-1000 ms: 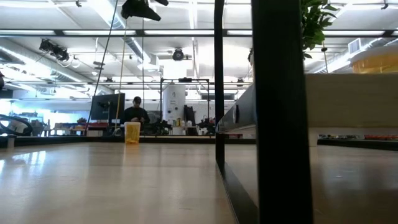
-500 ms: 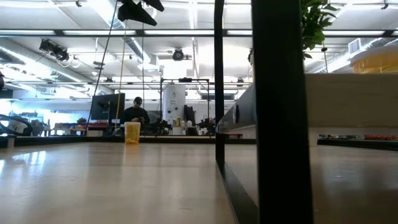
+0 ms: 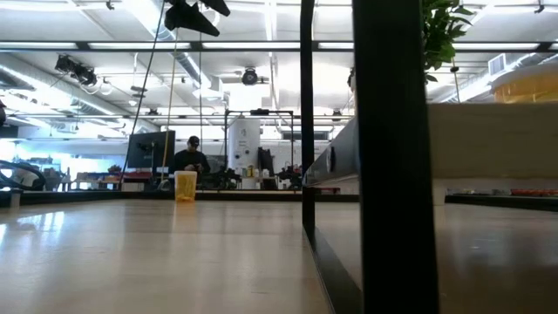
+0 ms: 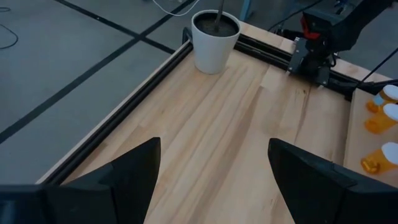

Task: Pick and place medicine bottles onto shelf by color
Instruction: Put the orange pill bottle on the shelf aligned with the other orange pill bottles

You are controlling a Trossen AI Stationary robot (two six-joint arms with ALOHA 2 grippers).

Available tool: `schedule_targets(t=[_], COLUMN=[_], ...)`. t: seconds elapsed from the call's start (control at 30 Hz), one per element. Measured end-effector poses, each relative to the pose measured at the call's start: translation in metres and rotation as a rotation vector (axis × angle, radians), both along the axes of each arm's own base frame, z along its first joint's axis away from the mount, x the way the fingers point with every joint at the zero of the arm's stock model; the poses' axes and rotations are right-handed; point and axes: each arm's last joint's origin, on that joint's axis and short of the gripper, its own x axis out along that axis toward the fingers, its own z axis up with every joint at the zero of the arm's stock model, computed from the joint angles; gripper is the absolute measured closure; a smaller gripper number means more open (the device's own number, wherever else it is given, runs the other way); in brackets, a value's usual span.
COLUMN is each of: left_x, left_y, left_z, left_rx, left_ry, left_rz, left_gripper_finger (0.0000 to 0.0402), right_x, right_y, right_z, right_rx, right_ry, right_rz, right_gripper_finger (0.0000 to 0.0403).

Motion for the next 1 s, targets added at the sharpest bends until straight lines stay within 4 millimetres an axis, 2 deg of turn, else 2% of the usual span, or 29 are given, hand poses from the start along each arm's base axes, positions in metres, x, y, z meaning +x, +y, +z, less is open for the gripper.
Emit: schedule_targets(t=[0.5, 0.77, 1.0], left_x=[-0.001, -0.008, -0.006], left_y=[0.0, 0.016, 0.019], left_z=[-0.001, -0.016, -0.019], left_rx=[-0.015, -0.095, -0.113], left_ry=[0.005, 0.132, 0.145], left_rz=[0.008, 0.115, 0.128], left_gripper_finger=[0.01, 0.0112, 0.0123], right_x=[0.006, 0.01, 0.003], right_y=[0.007, 0.011, 0.004], right_z=[0.004, 0.019, 0.016], right_rx=[0.087, 0.12, 0.044], right_ry=[-0.061, -0.099, -0.02], right_rz=[0.003, 0.004, 0.016], right_gripper_finger=[0.0141, 0.0141, 0.0141])
